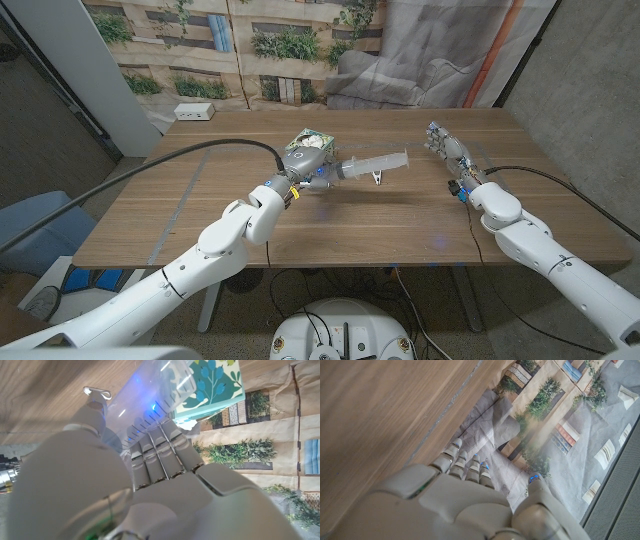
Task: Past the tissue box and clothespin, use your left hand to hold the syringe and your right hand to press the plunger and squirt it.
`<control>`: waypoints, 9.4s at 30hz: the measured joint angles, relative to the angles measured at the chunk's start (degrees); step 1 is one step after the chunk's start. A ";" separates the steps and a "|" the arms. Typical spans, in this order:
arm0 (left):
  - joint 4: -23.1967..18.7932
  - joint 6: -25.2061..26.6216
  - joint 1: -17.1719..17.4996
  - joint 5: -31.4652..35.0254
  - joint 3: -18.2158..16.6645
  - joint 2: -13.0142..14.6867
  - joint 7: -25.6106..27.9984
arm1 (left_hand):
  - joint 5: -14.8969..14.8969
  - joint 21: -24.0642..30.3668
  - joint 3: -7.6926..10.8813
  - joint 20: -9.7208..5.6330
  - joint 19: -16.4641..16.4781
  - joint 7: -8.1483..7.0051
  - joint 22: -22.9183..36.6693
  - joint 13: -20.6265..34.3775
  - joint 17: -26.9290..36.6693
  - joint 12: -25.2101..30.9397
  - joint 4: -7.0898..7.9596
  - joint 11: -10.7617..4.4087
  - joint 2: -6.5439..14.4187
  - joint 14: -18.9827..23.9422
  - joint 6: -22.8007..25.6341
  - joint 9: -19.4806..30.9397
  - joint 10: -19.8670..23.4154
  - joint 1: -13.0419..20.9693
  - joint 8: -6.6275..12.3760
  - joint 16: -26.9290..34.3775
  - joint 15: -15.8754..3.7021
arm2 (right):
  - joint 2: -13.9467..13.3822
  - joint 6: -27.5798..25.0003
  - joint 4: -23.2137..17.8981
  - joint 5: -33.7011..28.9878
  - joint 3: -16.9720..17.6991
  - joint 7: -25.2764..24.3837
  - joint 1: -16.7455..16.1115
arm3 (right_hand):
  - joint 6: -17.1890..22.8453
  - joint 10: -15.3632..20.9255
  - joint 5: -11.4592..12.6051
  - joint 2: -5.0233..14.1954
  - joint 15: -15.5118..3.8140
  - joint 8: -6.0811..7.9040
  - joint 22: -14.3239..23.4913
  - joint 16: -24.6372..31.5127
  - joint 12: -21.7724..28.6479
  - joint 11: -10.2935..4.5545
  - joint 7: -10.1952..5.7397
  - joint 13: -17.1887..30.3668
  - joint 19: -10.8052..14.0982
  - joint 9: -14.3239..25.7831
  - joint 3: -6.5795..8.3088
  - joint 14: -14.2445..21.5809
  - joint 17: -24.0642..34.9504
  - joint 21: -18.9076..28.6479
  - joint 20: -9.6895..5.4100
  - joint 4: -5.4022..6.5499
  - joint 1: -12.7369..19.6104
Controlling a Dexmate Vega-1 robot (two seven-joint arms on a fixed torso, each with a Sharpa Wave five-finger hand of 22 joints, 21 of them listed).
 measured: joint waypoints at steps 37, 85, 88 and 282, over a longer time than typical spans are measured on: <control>2.23 5.13 4.23 -6.86 4.52 -6.76 14.75 | 0.07 -0.54 0.70 -0.22 -0.22 0.00 0.03 -0.04 -0.26 -0.17 -0.71 0.00 0.00 -0.10 0.00 0.24 0.02 0.00 0.26 -0.13 0.10 | -8.74 -2.11 -17.36 -15.60 11.83 -15.11 -19.22 | 0.91 0.71 0.00 0.00 -1.23 0.00 0.00 0.00 0.00 -0.10 -0.31 0.00 0.49 0.00 0.24 -0.42 -0.28 0.00 -1.14 -0.23 0.00; 13.21 2.26 1.63 -9.83 8.95 -11.71 27.75 | 0.06 -0.66 1.41 -0.21 -0.22 0.00 0.03 0.23 -0.01 -0.41 -1.41 -0.20 0.00 -0.21 0.00 0.57 -0.03 0.00 0.36 -0.26 0.20 | -2.05 6.98 -24.58 -42.10 20.56 -21.59 -32.30 | 0.18 0.91 0.00 0.00 -1.74 -0.26 -0.12 -0.39 0.00 -2.57 -1.85 -0.32 -0.11 0.00 0.49 -0.30 -0.81 0.00 -2.36 -0.61 0.00; 13.36 2.48 1.55 -9.92 9.07 -11.83 28.00 | 0.01 -0.67 1.41 -0.21 -0.21 0.00 0.03 0.23 -0.03 -0.41 -1.41 -0.20 0.00 -0.21 0.00 0.54 -0.02 0.00 0.35 0.07 0.20 | -1.97 7.51 -24.59 -42.85 20.53 -21.43 -32.28 | 0.46 0.91 0.00 0.00 -1.76 -0.26 -0.12 -0.39 0.00 -2.57 -1.57 -0.32 -0.11 0.00 0.49 -0.28 -0.81 0.00 -2.36 -0.61 0.00; 16.78 -2.84 -2.74 -11.01 11.08 -13.29 29.05 | -0.37 -0.98 4.39 -0.21 -0.21 -0.19 0.03 0.22 -0.26 -0.44 -4.39 -0.19 -0.58 -0.01 0.20 1.14 0.40 -0.58 0.70 -0.27 0.00 | -12.57 12.88 -19.53 -47.68 4.05 -8.06 -14.99 | 8.07 7.44 0.00 -1.06 -2.04 0.23 -0.09 -0.39 -0.21 -3.37 0.10 -0.41 -0.01 0.02 2.85 0.81 -1.44 0.00 -2.23 3.20 -3.64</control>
